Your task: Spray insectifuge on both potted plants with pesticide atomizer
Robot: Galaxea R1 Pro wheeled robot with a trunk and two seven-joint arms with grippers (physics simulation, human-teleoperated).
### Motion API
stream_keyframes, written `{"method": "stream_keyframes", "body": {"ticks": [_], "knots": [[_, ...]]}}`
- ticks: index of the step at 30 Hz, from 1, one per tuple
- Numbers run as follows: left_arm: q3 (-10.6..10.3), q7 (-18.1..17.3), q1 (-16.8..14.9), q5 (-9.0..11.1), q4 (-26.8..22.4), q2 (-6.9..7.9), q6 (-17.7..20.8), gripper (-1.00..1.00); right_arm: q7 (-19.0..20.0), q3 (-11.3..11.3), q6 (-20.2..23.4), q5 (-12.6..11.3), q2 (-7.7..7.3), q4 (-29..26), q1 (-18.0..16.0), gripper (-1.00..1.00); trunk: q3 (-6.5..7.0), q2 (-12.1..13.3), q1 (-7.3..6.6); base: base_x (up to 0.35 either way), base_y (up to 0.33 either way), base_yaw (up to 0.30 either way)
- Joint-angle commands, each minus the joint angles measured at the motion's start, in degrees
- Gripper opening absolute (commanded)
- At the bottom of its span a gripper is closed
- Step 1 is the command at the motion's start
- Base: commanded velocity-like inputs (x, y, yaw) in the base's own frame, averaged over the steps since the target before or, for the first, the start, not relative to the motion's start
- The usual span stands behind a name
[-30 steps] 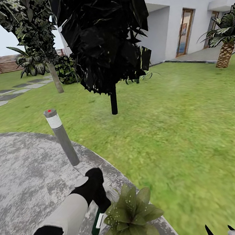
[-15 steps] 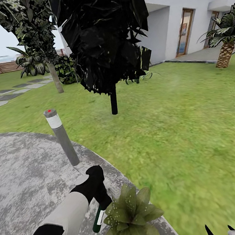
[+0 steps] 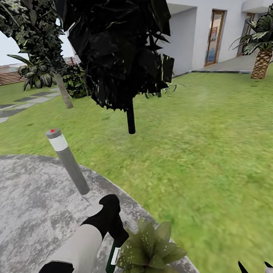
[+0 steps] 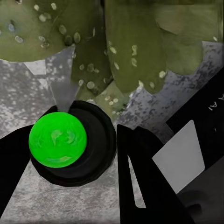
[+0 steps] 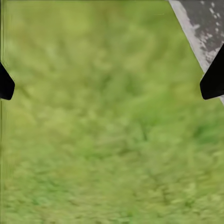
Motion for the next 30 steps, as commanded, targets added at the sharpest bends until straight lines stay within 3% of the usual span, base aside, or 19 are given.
{"method": "stream_keyframes", "body": {"ticks": [1, 8, 15, 20, 30], "knots": [[-0.1, -0.6, 0.0, -0.5, -0.1, -0.01, 0.4, -1.0, 0.4, -0.5, -0.2, 0.2, 0.0, 0.0, -0.1, 1.0, -0.05, 0.0, -0.01, 0.015, -0.261, 0.0], [-0.1, -0.6, 0.0, -0.5, -0.1, 0.06, 0.4, -1.0, 0.4, -0.5, -0.2, 0.2, 0.0, 0.0, -0.1, 1.0, -0.05, 0.0, -0.01, -0.125, -0.244, 0.003], [-0.2, -0.6, 0.0, -0.6, -0.1, 0.3, 2.2, -1.0, 0.4, -0.4, -0.2, 0.2, 0.0, 0.0, -0.1, 1.0, -0.05, 0.0, -0.01, -0.23, -0.188, 0.239], [-0.1, -0.5, 0.0, -0.6, -0.1, 0.04, 3.3, -1.0, 0.4, -0.4, -0.2, 0.2, 0.0, 0.0, -0.1, 1.0, -0.05, 0.0, -0.01, 0.052, -0.139, 0.267], [-0.1, -0.6, 0.1, -0.5, -0.1, 0.02, 3.5, -1.0, 0.5, -0.6, -0.2, 0.3, -0.25, -0.1, -0.1, 1.0, -0.05, 0.0, -0.01, 0.035, -0.034, 0.021]]}}
